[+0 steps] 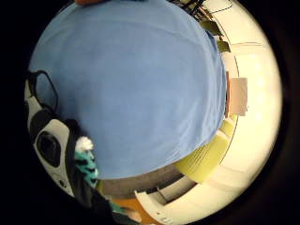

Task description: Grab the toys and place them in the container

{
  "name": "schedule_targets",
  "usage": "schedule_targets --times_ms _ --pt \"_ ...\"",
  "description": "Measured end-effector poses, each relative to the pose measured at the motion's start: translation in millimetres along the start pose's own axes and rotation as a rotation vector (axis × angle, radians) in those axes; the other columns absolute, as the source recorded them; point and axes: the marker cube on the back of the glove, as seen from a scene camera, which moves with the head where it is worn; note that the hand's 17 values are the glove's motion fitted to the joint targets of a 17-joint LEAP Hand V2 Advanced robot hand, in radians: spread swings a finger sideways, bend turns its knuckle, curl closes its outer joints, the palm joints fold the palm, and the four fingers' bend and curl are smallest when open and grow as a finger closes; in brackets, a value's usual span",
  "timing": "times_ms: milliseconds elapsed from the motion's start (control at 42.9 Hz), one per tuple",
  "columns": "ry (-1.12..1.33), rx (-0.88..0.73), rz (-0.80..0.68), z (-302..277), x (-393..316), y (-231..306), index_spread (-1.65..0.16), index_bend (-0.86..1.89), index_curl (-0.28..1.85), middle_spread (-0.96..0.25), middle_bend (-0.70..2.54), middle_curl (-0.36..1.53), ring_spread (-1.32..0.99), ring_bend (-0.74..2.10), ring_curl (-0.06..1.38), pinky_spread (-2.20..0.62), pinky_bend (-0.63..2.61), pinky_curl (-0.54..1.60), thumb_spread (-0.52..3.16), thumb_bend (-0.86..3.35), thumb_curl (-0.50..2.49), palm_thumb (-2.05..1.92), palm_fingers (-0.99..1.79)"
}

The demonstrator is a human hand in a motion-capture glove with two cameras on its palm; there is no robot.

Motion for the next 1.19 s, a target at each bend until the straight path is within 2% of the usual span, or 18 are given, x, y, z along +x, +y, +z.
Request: schedule_targets --times_ms 303,560,700,887,957,1050,1190 --pt "0.042 0.049 -0.035 -102.4 -60.7 -36.3 -0.41 0.12 0.92 -0.33 1.1 0.65 -0.38 1.29 0.49 -0.46 0.76 0.36 0.9 0.25 0.64 0.67 1.18" --pt "0.038 0.181 -0.113 -219.5 -146.9 -74.2 -0.43 0.11 1.04 -0.32 1.16 0.67 -0.36 1.33 0.49 -0.47 0.8 0.38 0.89 0.23 0.71 0.66 1.13" --pt "0.028 0.221 -0.193 -267.9 -225.3 -90.8 -0.44 0.11 1.1 -0.31 1.17 0.67 -0.36 1.34 0.5 -0.47 0.81 0.38 0.9 0.22 0.75 0.66 1.12" --pt "0.011 0.245 -0.357 -292.6 -354.8 -91.7 -0.45 0.1 1.17 -0.3 1.19 0.67 -0.36 1.36 0.49 -0.47 0.82 0.38 0.9 0.21 0.8 0.66 1.1" --pt "-0.012 0.237 -0.46 -295.8 -410.0 -90.7 -0.45 0.1 1.2 -0.3 1.19 0.66 -0.36 1.36 0.49 -0.46 0.82 0.38 0.91 0.21 0.81 0.66 1.1" --pt "-0.106 0.207 -0.698 -298.2 -476.3 -80.6 -0.45 0.1 1.23 -0.3 1.2 0.66 -0.36 1.37 0.49 -0.46 0.82 0.38 0.91 0.2 0.83 0.66 1.09" --pt "-0.143 0.182 -0.659 -292.9 -571.1 -81.8 -0.46 0.1 1.28 -0.3 1.2 0.66 -0.36 1.37 0.49 -0.47 0.83 0.38 0.91 0.19 0.86 0.65 1.09"
